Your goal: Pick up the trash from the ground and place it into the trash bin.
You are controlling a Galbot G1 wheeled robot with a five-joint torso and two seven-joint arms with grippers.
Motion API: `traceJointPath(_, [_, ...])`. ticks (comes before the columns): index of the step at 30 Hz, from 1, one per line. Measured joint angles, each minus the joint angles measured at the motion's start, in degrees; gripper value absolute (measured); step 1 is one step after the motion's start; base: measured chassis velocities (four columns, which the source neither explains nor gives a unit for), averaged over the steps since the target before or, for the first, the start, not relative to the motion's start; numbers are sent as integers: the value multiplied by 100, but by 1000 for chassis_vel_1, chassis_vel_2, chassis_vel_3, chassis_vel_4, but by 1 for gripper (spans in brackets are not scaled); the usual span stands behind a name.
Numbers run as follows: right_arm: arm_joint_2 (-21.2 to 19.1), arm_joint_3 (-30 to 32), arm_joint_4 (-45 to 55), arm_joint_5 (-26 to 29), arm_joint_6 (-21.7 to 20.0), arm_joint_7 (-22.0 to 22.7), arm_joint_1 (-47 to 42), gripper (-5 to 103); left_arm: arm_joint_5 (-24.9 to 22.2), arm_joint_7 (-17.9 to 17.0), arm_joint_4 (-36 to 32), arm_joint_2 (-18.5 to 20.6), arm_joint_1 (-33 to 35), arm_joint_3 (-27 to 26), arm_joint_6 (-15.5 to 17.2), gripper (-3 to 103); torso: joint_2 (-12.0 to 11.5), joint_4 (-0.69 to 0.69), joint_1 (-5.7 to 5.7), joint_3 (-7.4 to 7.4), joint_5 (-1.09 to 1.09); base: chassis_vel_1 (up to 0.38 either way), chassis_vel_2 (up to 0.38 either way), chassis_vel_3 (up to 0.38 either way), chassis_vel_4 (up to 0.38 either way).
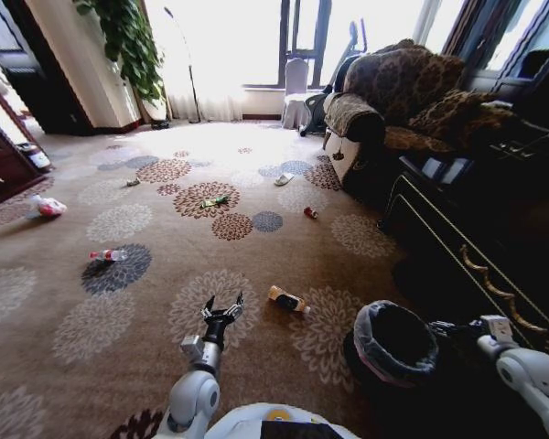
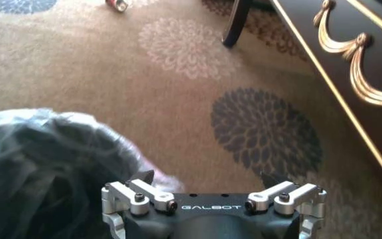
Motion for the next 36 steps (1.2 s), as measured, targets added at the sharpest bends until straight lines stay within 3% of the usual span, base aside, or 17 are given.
traceJointPath(9, [118,-491,-76,-226,-87,0,318,100,134,5,-28,-73,60,48,-22,100,0,2,0,0,6,0,0,0,0])
traceJointPath(15, [-5,-853,-190,-177,-182,0,616,99,153,5,-48,-74,97,15,-22,100,0,3,0,0,3,0,0,0,0])
traceJointPath(22, [-336,-931,-178,-72,-179,0,138,69,153,-22,39,-167,61,-59,-107,100,0,-1,0,0,3,0,0,0,0])
traceJointPath(24, [-346,-960,-196,-114,-149,0,126,69,163,-23,56,-183,71,-54,-126,100,0,0,0,0,2,0,0,0,0])
traceJointPath(32, [-286,-1207,-298,-74,-102,0,384,31,278,-21,62,-268,104,15,-171,100,0,1,0,0,3,0,0,0,0])
traceJointPath(34, [-275,-1227,-307,-64,-97,0,418,31,288,-20,62,-272,108,16,-173,100,0,1,0,0,3,0,0,0,0])
traceJointPath(36, [-267,-1251,-313,-51,-75,0,449,21,303,-18,62,-271,120,21,-188,100,0,2,0,0,3,0,0,0,0])
